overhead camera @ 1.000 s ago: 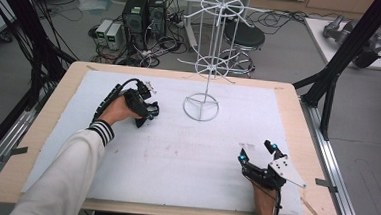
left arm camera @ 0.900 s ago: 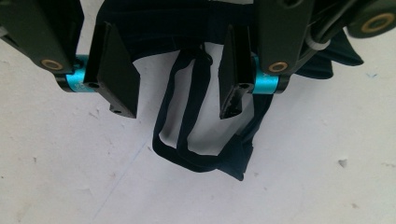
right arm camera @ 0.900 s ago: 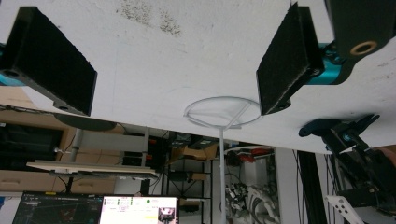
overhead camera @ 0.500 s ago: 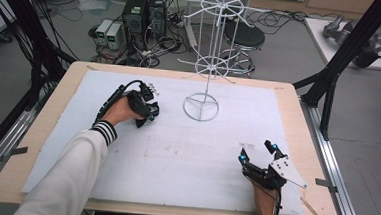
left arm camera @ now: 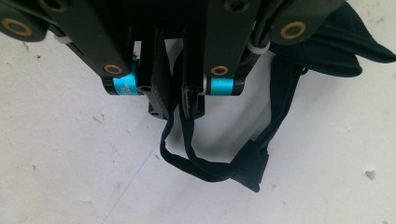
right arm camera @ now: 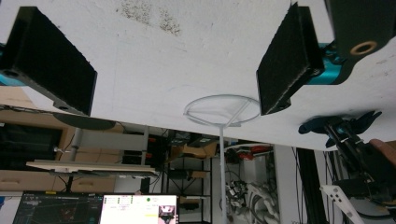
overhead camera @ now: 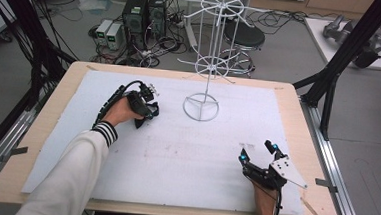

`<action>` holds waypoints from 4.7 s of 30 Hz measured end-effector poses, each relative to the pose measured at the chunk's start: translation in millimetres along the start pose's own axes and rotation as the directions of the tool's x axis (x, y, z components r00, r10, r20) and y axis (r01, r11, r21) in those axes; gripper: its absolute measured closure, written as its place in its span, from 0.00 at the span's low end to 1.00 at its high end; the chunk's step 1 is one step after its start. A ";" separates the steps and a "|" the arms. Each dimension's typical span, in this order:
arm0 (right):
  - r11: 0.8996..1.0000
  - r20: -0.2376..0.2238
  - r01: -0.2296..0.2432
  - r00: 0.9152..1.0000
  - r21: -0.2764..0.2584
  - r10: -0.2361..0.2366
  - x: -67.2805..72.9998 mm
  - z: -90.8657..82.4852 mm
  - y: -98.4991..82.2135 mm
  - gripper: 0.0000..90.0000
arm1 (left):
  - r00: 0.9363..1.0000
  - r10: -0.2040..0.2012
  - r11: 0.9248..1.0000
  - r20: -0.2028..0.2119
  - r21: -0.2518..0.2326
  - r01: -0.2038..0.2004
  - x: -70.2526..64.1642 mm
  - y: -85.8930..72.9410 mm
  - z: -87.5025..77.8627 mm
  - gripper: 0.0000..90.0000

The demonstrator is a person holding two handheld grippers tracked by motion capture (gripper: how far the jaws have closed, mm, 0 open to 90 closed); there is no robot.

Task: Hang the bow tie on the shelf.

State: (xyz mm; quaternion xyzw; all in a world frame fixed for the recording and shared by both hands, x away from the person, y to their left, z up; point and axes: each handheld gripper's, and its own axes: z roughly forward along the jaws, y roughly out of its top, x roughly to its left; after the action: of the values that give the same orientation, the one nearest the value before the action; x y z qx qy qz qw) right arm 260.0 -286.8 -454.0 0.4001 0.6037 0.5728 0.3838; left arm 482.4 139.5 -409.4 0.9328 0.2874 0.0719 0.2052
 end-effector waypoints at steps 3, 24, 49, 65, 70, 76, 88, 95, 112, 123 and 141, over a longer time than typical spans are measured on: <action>1.000 -0.001 0.002 1.000 -0.001 -0.002 0.1 0.1 0.0 0.13 | 1.000 -0.004 1.000 -0.002 -0.014 0.004 0.1 -1.2 -1.2 0.93; 1.000 0.002 0.006 1.000 0.000 -0.006 0.5 0.0 0.0 0.13 | 0.998 -0.057 0.988 -0.007 -0.144 0.056 3.7 -14.8 -9.8 0.97; 1.000 0.002 0.012 1.000 -0.002 -0.012 0.4 0.2 0.0 0.13 | 0.990 -0.131 0.871 0.045 -0.471 0.137 8.1 -33.6 -46.3 0.98; 1.000 0.002 0.007 1.000 0.000 -0.007 0.5 0.3 0.1 0.13 | 0.987 -0.147 0.714 0.068 -0.683 0.154 -1.0 -35.8 -69.4 0.98; 1.000 0.002 0.009 1.000 0.000 -0.009 0.5 0.4 0.1 0.13 | 0.989 -0.135 0.690 0.064 -0.710 0.140 -6.1 -32.4 -77.3 0.98; 1.000 0.003 0.010 1.000 0.001 -0.010 0.5 0.5 0.1 0.13 | 0.991 -0.114 0.671 0.066 -0.731 0.126 -12.4 -27.1 -85.9 0.98; 1.000 0.003 0.012 1.000 0.001 -0.012 0.4 0.5 0.1 0.13 | 0.994 -0.076 0.641 0.080 -0.759 0.110 -24.2 -10.4 -104.2 0.98; 1.000 0.002 0.011 1.000 0.002 -0.011 0.5 0.6 0.2 0.13 | 0.994 -0.054 0.630 0.096 -0.769 0.108 -30.3 -1.1 -109.4 0.98; 1.000 0.000 0.006 1.000 0.005 -0.006 1.0 0.4 0.2 0.13 | 0.994 -0.014 0.618 0.110 -0.780 0.094 -46.7 28.9 -111.3 0.98; 1.000 0.000 0.012 1.000 0.000 -0.012 0.3 0.7 0.2 0.13 | 0.995 -0.002 0.632 0.097 -0.771 0.076 -53.9 40.0 -105.9 0.98; 1.000 0.001 0.009 1.000 -0.001 -0.009 0.2 0.8 0.1 0.13 | 0.996 0.006 0.668 0.089 -0.742 0.062 -60.7 47.3 -92.0 0.98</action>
State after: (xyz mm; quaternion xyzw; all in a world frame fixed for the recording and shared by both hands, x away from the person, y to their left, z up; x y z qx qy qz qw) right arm 260.7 -286.3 -453.9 0.3974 0.6050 0.5713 0.3868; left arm 433.1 101.1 -307.0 0.7660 0.2385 0.1405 0.5802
